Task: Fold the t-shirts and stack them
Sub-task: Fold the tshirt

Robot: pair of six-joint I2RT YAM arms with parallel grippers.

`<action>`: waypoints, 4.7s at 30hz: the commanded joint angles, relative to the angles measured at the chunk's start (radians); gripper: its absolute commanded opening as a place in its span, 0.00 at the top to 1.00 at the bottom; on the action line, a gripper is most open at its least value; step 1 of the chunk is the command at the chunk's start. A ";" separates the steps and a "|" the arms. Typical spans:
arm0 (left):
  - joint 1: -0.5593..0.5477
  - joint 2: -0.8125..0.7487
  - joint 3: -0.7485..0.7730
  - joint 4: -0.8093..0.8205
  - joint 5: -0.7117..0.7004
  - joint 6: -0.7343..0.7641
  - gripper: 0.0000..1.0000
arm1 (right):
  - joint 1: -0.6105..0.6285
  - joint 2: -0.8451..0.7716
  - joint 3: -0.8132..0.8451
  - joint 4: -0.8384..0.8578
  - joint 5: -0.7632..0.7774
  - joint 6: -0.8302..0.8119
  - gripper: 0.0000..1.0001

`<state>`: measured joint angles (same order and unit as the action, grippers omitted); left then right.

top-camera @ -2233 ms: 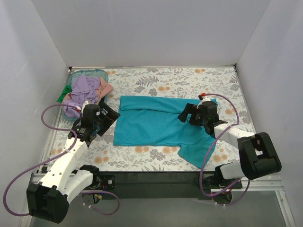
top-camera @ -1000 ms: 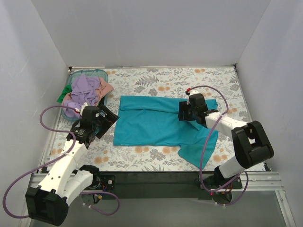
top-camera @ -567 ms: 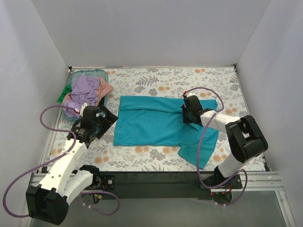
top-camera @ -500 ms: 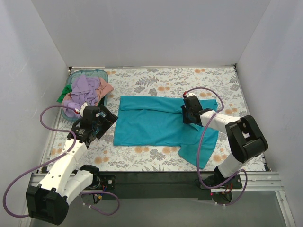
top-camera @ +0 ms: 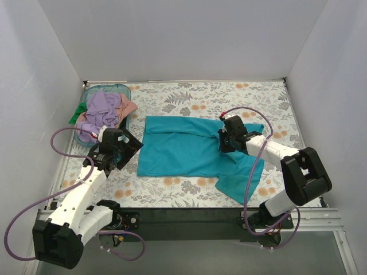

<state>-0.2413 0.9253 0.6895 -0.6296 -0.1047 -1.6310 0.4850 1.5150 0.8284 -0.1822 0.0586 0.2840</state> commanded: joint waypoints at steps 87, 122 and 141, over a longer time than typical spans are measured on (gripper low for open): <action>-0.001 0.187 -0.208 0.148 0.250 0.002 0.23 | -0.424 -0.690 -0.239 -0.462 -0.094 0.038 0.02; -0.001 0.179 -0.199 0.189 0.171 0.007 1.00 | 0.423 -0.411 -0.281 -0.659 0.307 0.563 0.17; -0.001 0.184 -0.177 0.171 0.155 -0.003 1.00 | 0.291 -0.437 -0.327 -0.560 0.207 0.419 0.52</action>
<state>-0.2413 1.1290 0.4850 -0.4446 0.0799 -1.6318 0.7841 1.0599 0.5190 -0.7849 0.2928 0.7326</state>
